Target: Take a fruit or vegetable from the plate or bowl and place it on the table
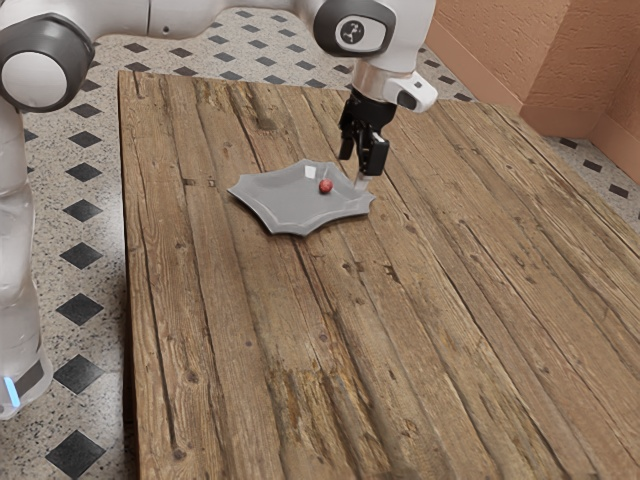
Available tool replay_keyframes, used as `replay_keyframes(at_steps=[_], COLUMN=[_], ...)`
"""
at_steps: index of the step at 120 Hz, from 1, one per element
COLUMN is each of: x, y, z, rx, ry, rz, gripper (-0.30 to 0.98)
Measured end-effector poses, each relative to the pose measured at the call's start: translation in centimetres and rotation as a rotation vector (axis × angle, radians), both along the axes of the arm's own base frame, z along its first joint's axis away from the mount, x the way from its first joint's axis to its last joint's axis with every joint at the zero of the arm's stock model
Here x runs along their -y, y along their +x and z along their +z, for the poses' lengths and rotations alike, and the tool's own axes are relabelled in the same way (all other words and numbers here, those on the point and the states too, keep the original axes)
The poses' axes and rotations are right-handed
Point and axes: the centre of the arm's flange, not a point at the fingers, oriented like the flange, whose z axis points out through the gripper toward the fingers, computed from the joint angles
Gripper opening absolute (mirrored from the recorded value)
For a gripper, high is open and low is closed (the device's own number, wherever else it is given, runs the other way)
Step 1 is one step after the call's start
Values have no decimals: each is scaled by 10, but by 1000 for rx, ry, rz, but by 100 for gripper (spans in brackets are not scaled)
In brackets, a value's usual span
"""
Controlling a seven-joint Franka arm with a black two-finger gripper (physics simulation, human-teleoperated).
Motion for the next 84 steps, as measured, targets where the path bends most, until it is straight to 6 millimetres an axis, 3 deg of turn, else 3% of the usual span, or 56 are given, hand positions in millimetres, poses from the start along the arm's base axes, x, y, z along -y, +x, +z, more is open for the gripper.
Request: replay_keyframes(at_steps=[1,6,11,18,33,40,49,55,78,84], x=[0,-6,-36,-62,-79,-67,-24,-11,-21,-37], y=[0,46,65,72,72,71,73,75,99,103], z=[0,16,20,21,20,23,35,36,-14,-25], rx=[0,52,69,70,55,59,85,83,-40,-53], ry=[0,6,10,15,9,-7,-39,-50,-77,-86], rz=[0,10,58,102,140,116,32,5,-5,10], gripper=[68,68,68,69,69,69,69,68,69,68])
